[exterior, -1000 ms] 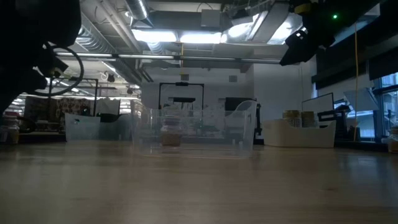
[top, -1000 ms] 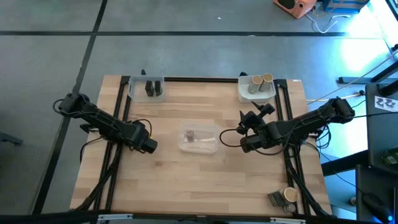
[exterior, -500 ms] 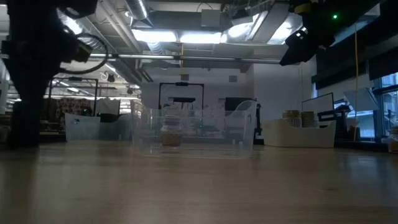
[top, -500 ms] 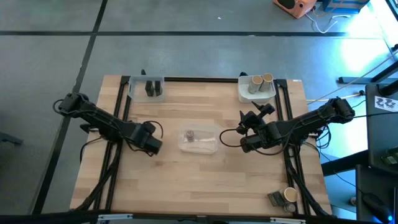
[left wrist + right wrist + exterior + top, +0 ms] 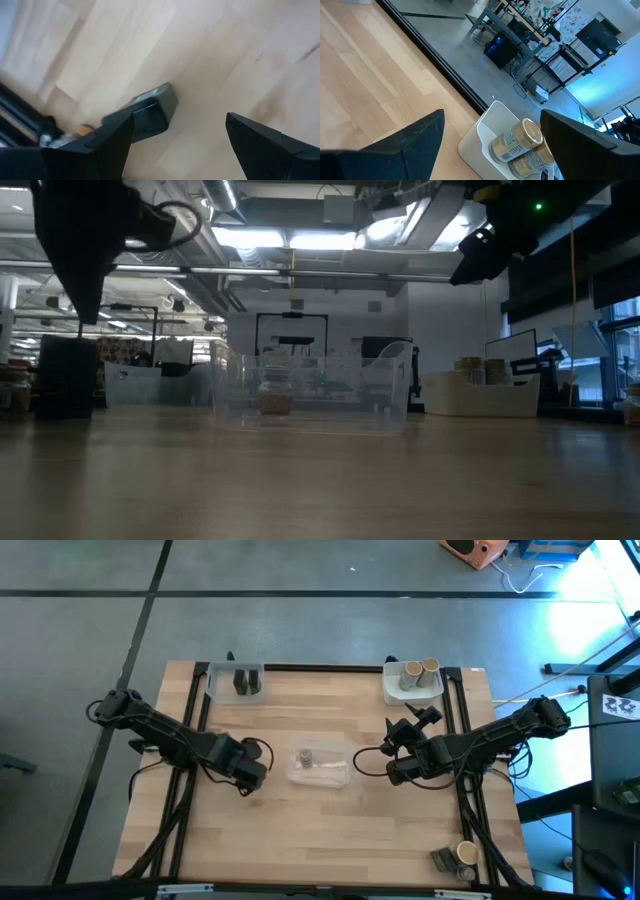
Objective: Sort spices by type
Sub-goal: Put the black seasoning can into the top transparent bin
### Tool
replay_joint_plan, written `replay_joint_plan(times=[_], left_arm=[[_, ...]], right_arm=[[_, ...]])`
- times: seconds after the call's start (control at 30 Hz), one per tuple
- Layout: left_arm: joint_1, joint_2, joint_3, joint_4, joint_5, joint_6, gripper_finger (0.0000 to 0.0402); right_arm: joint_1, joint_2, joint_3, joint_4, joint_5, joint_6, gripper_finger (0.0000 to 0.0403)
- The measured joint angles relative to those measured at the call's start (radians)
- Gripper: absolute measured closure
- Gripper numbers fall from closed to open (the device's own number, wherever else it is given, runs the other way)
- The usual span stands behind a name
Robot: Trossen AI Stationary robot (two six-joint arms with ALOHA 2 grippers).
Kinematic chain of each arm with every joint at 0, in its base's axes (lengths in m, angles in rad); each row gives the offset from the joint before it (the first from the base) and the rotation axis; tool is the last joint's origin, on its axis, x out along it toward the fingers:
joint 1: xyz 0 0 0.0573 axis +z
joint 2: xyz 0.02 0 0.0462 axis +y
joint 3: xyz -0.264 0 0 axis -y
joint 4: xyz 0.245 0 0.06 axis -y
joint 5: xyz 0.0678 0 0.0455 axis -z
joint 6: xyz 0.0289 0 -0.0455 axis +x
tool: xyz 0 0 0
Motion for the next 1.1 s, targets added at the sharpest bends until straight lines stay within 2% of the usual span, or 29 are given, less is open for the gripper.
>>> replay_joint_plan(times=[0.17,0.6,0.73,0.97,1.1], left_arm=[[0.000,-0.001,0.009,-0.067,-0.003,0.173,0.0102],[0.000,-0.001,-0.021,-0.079,-0.022,0.621,0.0102],[0.000,-0.001,-0.086,-0.058,-0.023,0.673,0.0102],[0.001,-0.001,-0.176,0.073,-0.022,0.727,0.0103],[0.008,-0.002,-0.199,0.097,-0.022,0.713,0.0120]], right_arm=[[0.000,0.000,0.000,0.000,0.000,0.000,0.0075],[0.000,0.000,0.000,0.000,0.000,0.000,0.0075],[0.000,0.000,0.000,0.000,-0.001,0.000,0.0075],[0.000,0.021,0.000,0.000,0.000,0.000,0.0075],[0.000,0.040,0.000,0.000,0.026,0.000,0.0075]])
